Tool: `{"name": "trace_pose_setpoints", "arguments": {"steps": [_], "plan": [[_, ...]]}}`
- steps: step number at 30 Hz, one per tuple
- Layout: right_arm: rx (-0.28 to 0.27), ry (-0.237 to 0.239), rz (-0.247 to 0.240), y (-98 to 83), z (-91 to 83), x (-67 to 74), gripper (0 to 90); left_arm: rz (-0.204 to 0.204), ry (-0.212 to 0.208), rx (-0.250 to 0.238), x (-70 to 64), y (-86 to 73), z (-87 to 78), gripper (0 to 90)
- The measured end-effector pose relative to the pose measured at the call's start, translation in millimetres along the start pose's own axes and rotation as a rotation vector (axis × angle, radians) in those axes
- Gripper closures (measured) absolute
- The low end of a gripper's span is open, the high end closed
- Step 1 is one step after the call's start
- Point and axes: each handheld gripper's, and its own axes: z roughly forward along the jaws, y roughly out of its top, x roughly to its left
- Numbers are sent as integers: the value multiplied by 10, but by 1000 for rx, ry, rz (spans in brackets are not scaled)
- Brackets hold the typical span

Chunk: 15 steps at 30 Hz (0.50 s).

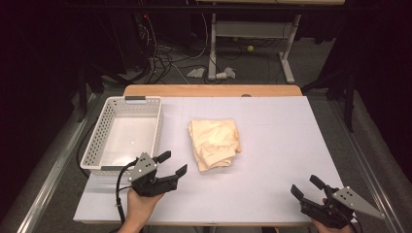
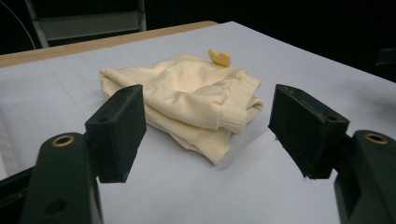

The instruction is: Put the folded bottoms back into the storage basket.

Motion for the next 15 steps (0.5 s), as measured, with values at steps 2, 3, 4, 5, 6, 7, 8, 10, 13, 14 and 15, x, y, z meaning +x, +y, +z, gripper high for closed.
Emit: {"name": "trace_pose_setpoints", "arguments": {"steps": [2, 3, 4, 5, 6, 7, 8, 10, 13, 14, 15], "plan": [[0, 0, 0, 0, -1, 0, 219, 0, -3, -2, -11, 10, 19, 262], [-1, 1, -1, 0, -1, 0, 219, -1, -6, -3, -17, 16, 33, 262], [-1, 1, 0, 0, -1, 1, 219, -2, -10, -2, -21, 22, 45, 262], [-1, 1, 0, 0, -1, 0, 219, -2, -10, -2, -21, 22, 45, 262], [-1, 1, 0, 0, -1, 0, 219, -2, -11, -3, -25, 27, 56, 262], [-1, 1, 0, 0, -1, 0, 219, -4, -12, -4, -29, 32, 69, 262], [0, 1, 0, 0, -1, 1, 219, -3, -13, -2, -32, 38, 83, 261], [0, 2, 0, 1, 0, 1, 219, -3, -15, 1, -37, 48, 109, 252], [0, 2, 1, 0, 0, 1, 219, 2, -16, 5, -48, 62, 148, 252], [0, 2, 1, 1, 0, 1, 219, 1, -17, 5, -52, 67, 163, 252], [0, 3, 0, 0, 0, 0, 218, 2, -18, 7, -54, 70, 173, 252]]}}
